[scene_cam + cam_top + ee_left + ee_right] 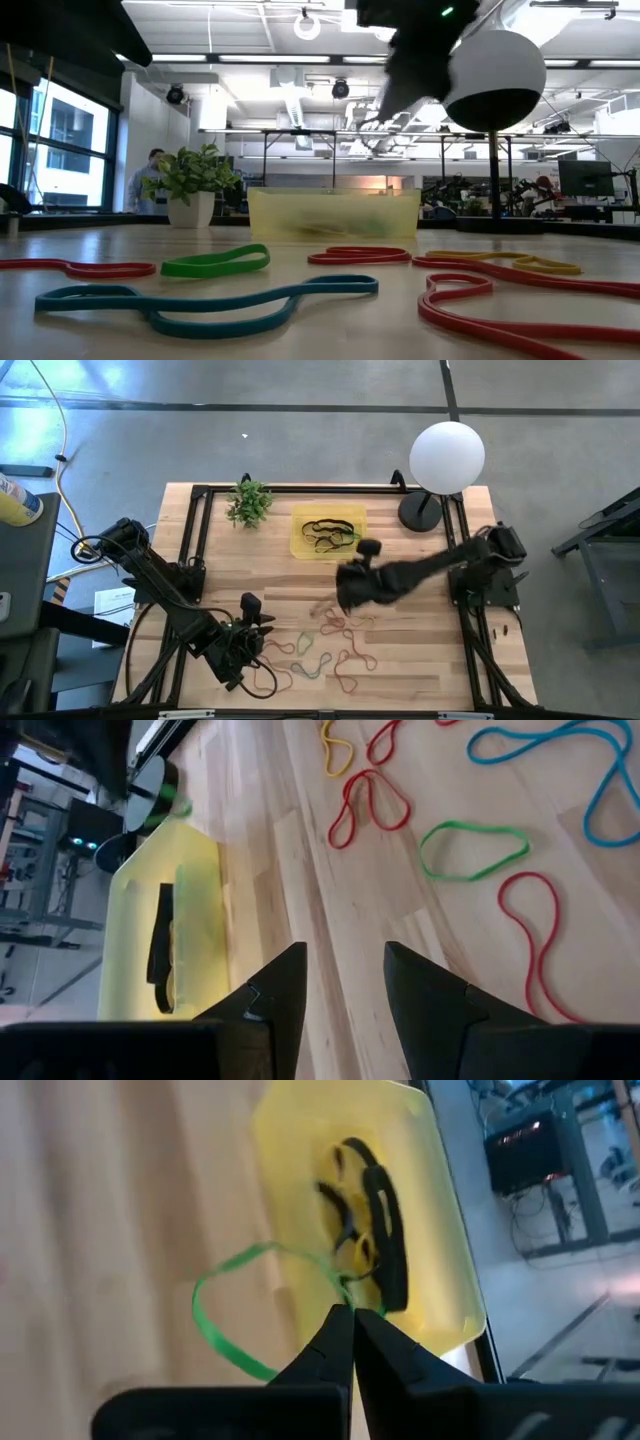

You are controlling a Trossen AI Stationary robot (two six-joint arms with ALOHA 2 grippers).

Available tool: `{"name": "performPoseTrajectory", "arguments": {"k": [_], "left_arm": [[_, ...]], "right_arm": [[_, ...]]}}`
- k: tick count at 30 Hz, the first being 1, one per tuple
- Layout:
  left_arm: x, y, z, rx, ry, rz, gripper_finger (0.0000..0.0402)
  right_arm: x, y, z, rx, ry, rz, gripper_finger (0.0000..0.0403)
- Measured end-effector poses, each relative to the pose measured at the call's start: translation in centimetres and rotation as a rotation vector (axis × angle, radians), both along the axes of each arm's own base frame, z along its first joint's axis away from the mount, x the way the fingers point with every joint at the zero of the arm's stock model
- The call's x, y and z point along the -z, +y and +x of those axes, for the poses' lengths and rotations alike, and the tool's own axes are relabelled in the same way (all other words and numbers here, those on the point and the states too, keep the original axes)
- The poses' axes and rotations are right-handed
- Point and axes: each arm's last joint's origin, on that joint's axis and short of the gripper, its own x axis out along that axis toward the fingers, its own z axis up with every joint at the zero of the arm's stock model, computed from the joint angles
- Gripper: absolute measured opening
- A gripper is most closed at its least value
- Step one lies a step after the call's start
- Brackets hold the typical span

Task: Pick and place rubber bands into bin
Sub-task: Put the bottom green rubber band into the yellow bin

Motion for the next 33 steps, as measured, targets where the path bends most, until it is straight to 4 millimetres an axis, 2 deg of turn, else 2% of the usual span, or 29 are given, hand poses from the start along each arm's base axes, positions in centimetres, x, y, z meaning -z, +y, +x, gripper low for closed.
{"name": "performPoseTrajectory", "arguments": {"k": [4,9,16,22,30,33], "left_arm": [[0.0,0.0,0.0,0.006,0.004,0.008,0.0124],[0.0,0.0,0.0,0.006,0.004,0.008,0.0124],[0.0,0.0,0.0,0.011,0.007,0.012,0.0124],[0.0,0.0,0.0,0.011,0.007,0.012,0.0124],[0.0,0.0,0.0,0.011,0.007,0.012,0.0124],[0.0,0.0,0.0,0.011,0.006,0.011,0.0124]], "right_arm": [[-0.2,-4.5,1.4,0.034,-0.027,0.051,0.0],[-0.5,-9.5,2.0,0.065,-0.073,0.129,0.0],[-0.4,-14.2,1.4,0.135,-0.094,0.206,0.0],[-0.4,-15.4,1.2,0.144,-0.099,0.235,0.0],[-0.5,-15.4,1.4,0.127,-0.127,0.267,0.0002],[-0.5,-15.6,1.4,0.112,-0.136,0.308,0.0019]]}}
